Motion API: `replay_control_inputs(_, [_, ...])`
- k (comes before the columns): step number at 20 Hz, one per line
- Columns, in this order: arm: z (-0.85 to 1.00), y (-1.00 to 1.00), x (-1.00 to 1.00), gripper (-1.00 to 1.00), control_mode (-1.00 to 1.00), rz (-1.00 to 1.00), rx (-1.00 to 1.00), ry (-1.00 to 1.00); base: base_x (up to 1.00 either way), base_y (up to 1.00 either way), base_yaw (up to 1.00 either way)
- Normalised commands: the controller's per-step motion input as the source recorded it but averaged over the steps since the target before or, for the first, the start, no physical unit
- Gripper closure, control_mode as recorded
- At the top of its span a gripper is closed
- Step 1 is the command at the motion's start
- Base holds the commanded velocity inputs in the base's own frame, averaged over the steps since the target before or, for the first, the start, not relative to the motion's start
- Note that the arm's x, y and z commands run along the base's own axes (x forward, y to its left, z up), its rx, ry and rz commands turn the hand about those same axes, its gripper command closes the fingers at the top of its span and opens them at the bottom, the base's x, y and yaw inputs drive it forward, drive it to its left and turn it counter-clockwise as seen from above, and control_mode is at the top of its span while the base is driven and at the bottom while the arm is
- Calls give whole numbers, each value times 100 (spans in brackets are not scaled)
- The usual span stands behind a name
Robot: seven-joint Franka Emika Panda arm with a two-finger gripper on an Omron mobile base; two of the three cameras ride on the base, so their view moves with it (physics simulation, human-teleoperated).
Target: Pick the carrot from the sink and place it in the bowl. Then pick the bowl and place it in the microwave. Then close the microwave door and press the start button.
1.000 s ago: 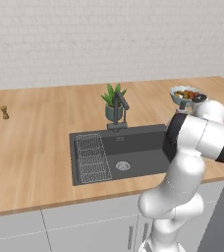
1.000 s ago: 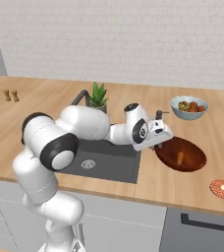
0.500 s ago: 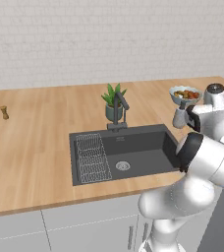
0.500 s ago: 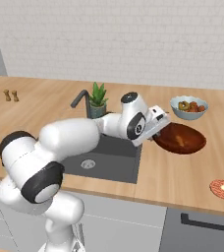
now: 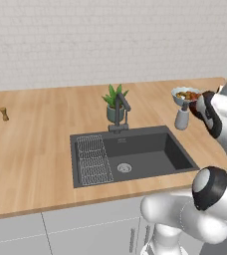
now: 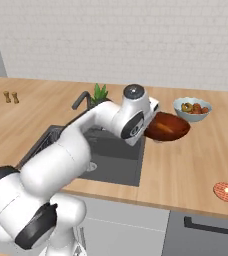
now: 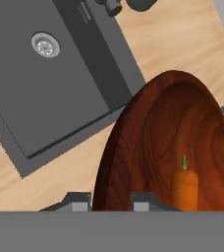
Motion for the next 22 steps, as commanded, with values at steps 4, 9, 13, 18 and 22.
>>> replay_control_inputs(4, [49, 43, -33, 100, -100, 38, 3, -23, 0, 0, 0])
replay_control_inputs(9, [62, 55, -39, 100, -100, 35, 0, -2, 0, 0, 0])
replay_control_inputs(13, [46, 62, -31, 100, -100, 33, 0, 0, 0, 0, 0])
replay_control_inputs(18, [25, 48, -46, 100, -100, 16, 0, -17, 0, 0, 0])
replay_control_inputs(22, [9, 88, -28, 100, -100, -4, -10, -22, 0, 0, 0])
